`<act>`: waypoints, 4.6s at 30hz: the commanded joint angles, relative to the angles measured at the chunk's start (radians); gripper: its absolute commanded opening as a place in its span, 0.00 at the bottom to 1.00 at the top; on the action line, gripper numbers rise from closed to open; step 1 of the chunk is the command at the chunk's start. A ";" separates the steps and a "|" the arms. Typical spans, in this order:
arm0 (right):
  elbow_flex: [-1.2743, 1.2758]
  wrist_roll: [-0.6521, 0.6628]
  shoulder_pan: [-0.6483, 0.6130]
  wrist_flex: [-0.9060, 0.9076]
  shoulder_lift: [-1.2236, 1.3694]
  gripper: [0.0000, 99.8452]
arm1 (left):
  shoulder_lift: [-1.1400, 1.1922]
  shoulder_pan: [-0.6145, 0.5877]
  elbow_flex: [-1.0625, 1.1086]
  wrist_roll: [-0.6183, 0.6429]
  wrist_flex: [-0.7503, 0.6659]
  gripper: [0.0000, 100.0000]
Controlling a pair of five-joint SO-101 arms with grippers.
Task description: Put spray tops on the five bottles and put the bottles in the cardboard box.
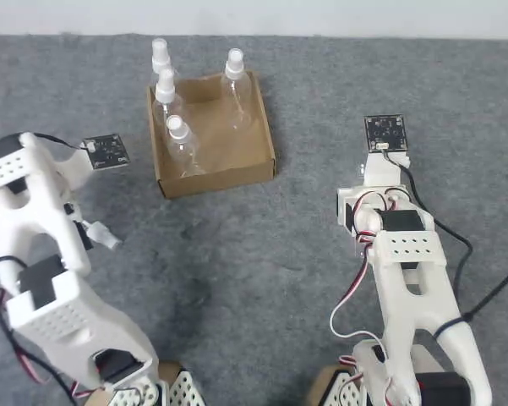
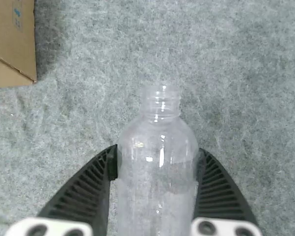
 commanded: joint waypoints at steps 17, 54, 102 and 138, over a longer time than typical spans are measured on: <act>-0.023 -0.002 0.007 -0.022 -0.041 0.12 | -0.011 -0.020 -0.045 -0.126 -0.103 0.30; -0.023 -0.002 0.004 -0.024 -0.041 0.12 | 0.077 0.164 0.088 -0.226 -0.187 0.30; -0.025 -0.002 0.012 -0.024 -0.047 0.12 | 0.077 0.035 0.035 -0.229 0.198 0.05; -0.025 -0.002 0.010 -0.022 -0.042 0.12 | -0.293 -0.109 0.150 -0.178 0.331 0.04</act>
